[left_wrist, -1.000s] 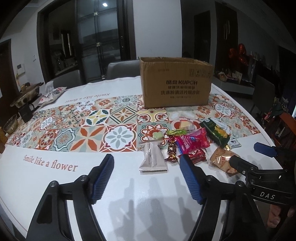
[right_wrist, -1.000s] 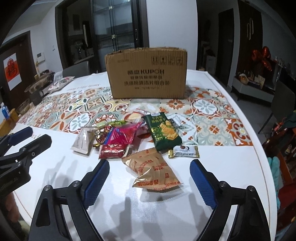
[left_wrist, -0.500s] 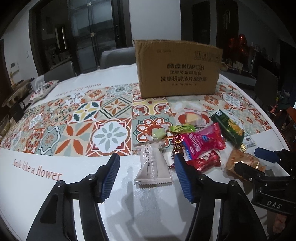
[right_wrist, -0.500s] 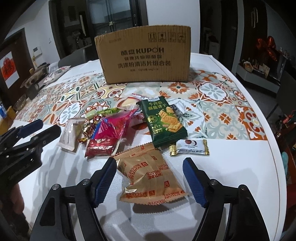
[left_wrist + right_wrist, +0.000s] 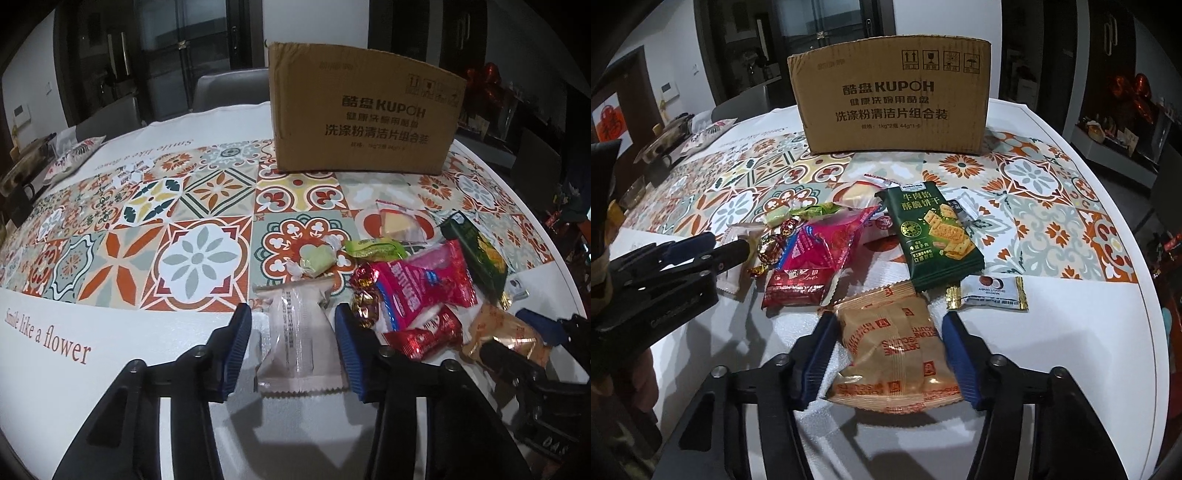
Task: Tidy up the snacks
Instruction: 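Grasp the white wrapped bar with the left tool while the right tool grasps the tan biscuit packet, then carry both snacks into the cardboard box and open both tools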
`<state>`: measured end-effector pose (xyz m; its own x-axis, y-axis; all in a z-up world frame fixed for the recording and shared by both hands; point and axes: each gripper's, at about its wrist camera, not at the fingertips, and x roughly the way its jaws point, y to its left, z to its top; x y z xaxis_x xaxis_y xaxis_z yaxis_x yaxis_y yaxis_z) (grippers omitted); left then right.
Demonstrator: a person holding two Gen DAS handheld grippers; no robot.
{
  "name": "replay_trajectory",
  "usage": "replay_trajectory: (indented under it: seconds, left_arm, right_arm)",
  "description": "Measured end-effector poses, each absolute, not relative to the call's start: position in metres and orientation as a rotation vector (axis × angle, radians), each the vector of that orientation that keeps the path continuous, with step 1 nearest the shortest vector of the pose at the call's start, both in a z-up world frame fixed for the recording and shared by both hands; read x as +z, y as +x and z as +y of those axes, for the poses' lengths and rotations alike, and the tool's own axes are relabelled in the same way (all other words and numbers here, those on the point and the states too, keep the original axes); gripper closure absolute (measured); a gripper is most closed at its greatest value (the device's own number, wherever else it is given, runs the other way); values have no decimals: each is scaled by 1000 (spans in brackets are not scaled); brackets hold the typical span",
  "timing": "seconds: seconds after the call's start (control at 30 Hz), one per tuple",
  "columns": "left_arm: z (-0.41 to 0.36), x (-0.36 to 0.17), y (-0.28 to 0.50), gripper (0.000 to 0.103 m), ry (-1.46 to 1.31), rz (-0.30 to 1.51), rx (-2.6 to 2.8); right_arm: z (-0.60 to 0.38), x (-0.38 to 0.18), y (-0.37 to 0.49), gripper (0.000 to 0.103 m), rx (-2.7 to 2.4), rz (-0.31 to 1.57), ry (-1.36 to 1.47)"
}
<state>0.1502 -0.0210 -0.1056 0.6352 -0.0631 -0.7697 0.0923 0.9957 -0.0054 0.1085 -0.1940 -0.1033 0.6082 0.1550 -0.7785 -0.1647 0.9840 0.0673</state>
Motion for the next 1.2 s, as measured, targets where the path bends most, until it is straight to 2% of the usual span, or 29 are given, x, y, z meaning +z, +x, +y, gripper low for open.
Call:
replay_trajectory:
  seconds: [0.13,0.2,0.67,1.2]
  left_arm:
    - [-22,-111,155,67,26,902,-98]
    - [-22,-111,153,74,33,902,-101]
    - [-24,-84,125,75,28,861,-147]
    - [-33,-25,108,75,26,762,-240]
  right_arm:
    - [-192,-103,108,52,186,894,-25]
    - [-192,-103,107,53,188,890,-25]
    - [-200,-88,97,56,185,844,10]
    - [-202,-28,85,56,234,681,3]
